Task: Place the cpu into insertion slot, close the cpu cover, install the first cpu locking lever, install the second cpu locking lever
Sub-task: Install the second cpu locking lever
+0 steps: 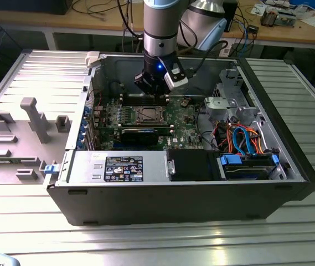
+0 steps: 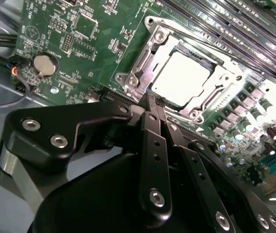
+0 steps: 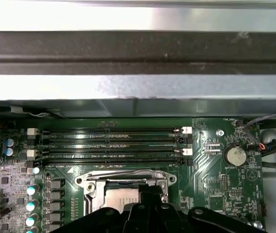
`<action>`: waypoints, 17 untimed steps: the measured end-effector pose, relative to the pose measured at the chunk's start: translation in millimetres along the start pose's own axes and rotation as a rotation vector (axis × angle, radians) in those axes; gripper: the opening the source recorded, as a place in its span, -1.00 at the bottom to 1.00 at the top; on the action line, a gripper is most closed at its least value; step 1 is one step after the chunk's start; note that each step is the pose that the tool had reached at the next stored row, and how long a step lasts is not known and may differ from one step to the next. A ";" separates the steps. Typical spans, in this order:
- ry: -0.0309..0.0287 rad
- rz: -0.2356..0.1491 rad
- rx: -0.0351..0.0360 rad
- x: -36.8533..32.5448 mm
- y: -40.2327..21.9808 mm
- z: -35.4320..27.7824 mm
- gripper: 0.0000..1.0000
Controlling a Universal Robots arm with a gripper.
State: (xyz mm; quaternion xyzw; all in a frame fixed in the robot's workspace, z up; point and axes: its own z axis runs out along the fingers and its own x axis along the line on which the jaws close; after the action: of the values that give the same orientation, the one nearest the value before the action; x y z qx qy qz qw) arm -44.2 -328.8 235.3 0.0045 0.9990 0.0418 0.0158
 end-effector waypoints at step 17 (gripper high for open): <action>-0.0003 0.002 0.0001 5.9 0.0 -0.3 -0.79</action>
State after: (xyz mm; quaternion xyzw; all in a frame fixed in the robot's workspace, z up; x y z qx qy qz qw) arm -50.1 -328.8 235.4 0.0054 0.9990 0.0417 0.0159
